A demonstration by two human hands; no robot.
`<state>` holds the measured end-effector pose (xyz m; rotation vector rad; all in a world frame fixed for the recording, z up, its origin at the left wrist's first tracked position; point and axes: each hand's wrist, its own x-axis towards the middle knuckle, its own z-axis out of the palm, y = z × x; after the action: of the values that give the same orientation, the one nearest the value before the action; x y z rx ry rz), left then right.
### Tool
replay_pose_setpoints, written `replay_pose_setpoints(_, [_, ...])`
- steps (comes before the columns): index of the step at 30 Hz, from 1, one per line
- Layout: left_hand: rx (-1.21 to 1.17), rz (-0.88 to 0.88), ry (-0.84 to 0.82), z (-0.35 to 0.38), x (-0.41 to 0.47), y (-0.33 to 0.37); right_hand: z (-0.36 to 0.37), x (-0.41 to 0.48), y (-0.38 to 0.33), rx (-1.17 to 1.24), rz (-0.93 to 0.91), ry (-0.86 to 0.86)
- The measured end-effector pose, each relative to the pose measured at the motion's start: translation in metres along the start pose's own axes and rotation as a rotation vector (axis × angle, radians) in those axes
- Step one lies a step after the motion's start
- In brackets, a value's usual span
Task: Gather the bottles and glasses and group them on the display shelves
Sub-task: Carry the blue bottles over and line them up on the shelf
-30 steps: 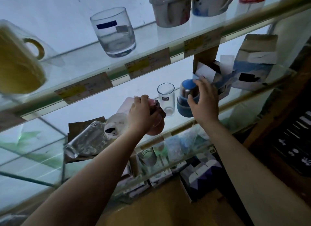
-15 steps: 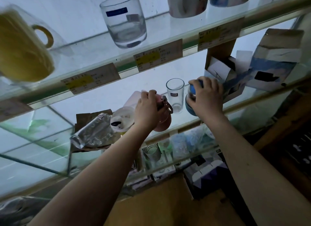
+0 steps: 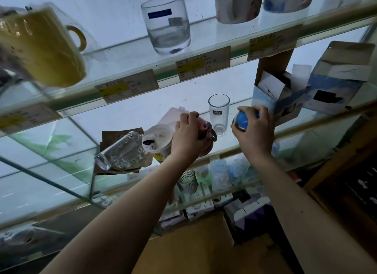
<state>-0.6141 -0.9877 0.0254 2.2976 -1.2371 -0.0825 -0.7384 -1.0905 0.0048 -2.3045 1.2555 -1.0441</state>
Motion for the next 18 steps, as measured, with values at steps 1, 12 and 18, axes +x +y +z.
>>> replay_pose_setpoints(1, [-0.046,-0.001,0.011,0.001,-0.004,0.001,-0.003,-0.002,-0.003,0.022,0.01,0.028])
replay_pose_setpoints(12, [-0.319,0.052,0.184,-0.031,-0.05,0.011,-0.054,-0.028,-0.057,-0.029,-0.029,0.051])
replay_pose_setpoints(18, [-0.331,0.029,0.224,-0.079,-0.081,-0.018,-0.065,-0.06,-0.113,-0.048,-0.067,0.033])
